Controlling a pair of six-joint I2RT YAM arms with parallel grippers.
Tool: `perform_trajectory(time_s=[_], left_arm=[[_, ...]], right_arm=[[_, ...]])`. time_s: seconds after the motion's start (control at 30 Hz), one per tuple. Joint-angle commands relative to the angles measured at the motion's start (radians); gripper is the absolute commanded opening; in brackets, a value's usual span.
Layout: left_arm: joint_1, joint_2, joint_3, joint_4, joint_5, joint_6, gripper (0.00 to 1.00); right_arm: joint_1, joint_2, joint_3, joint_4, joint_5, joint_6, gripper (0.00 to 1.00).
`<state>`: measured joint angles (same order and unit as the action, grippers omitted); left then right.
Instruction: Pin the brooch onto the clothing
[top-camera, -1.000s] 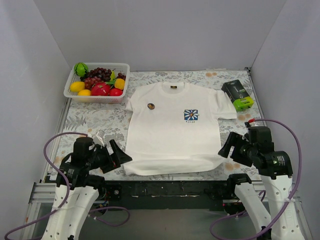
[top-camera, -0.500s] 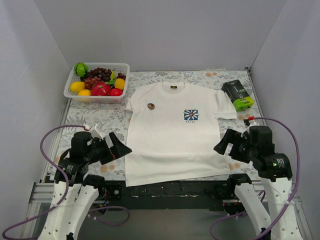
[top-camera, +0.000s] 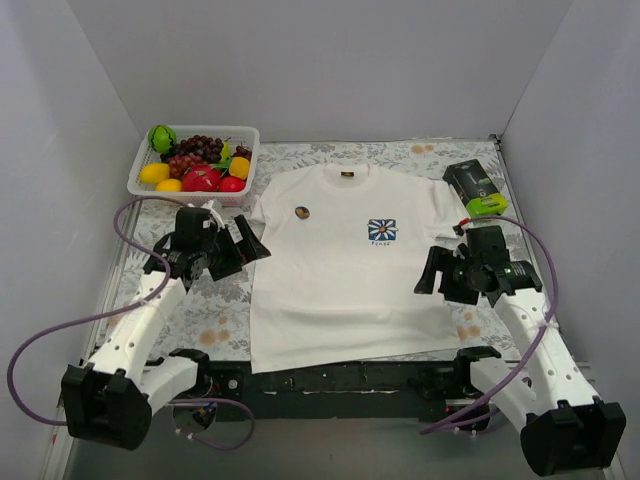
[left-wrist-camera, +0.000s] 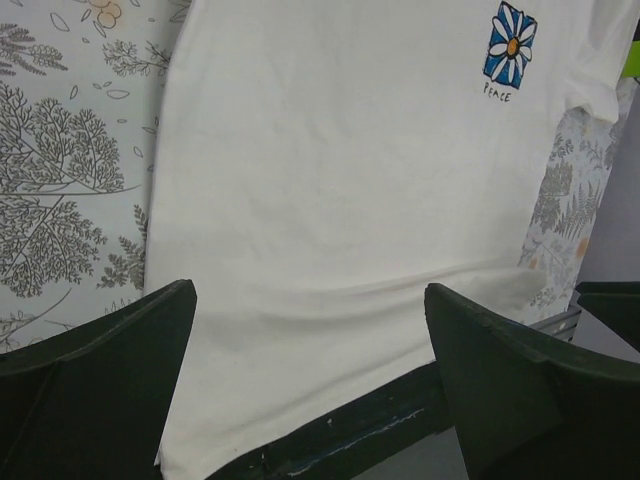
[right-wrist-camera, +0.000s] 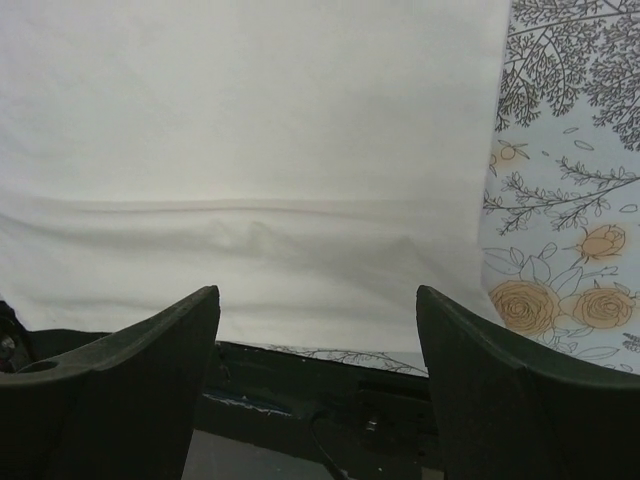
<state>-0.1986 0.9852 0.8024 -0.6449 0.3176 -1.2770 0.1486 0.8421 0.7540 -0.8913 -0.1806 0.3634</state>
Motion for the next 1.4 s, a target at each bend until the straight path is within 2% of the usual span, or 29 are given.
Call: perform_trajectory(time_s=[0.0,0.07,0.13,0.2,0.23,0.3,0.37,0.4,0.47,0.5,0.57,0.6,0.73,1.03,1.37], left_arm=[[-0.042,0.111,0.083,0.128,-0.05,0.041,0.98],[-0.074,0.211,0.113,0.139,-0.08,0.047,0.98],[-0.154,0.28,0.179,0.148,-0.158,0.065,0.98],[-0.223,0.401,0.256,0.131,-0.19,0.077,0.98],[-0.242,0.441,0.276,0.128,-0.196,0.073,0.98],[-0.265,0.519,0.294,0.145,-0.177,0.058,0.98],[-0.275,0.544,0.291,0.18,-0.16,0.047,0.98],[-0.278,0.565,0.285,0.191,-0.155,0.036,0.98],[-0.279,0.586,0.288,0.208,-0.147,0.028,0.98],[-0.279,0.608,0.293,0.209,-0.144,0.024,0.98],[-0.279,0.632,0.297,0.224,-0.126,0.019,0.98],[-0.28,0.653,0.302,0.232,-0.123,0.016,0.98],[-0.285,0.701,0.328,0.251,-0.104,0.008,0.98],[-0.285,0.762,0.35,0.26,-0.097,0.008,0.98],[-0.285,0.774,0.334,0.268,-0.107,0.008,0.98]], right_arm=[[0.061,0.092,0.04,0.127,0.081,-0.032,0.85],[0.113,0.135,0.062,0.164,0.119,-0.026,0.86],[0.169,0.196,0.099,0.196,0.174,-0.015,0.85],[0.287,0.257,0.139,0.187,0.225,0.006,0.85],[0.375,0.281,0.154,0.16,0.243,0.011,0.85],[0.448,0.347,0.171,0.124,0.277,0.035,0.85],[0.514,0.376,0.16,0.086,0.261,0.054,0.78],[0.535,0.371,0.148,0.083,0.251,0.074,0.73],[0.592,0.33,0.104,0.083,0.228,0.104,0.54],[0.609,0.312,0.087,0.087,0.225,0.133,0.39],[0.634,0.284,0.03,0.1,0.216,0.152,0.31],[0.637,0.285,0.013,0.101,0.217,0.158,0.23],[0.66,0.322,-0.039,0.11,0.25,0.183,0.03],[0.758,0.446,-0.079,0.101,0.257,0.232,0.01],[0.847,0.431,-0.107,-0.003,0.198,0.264,0.01]])
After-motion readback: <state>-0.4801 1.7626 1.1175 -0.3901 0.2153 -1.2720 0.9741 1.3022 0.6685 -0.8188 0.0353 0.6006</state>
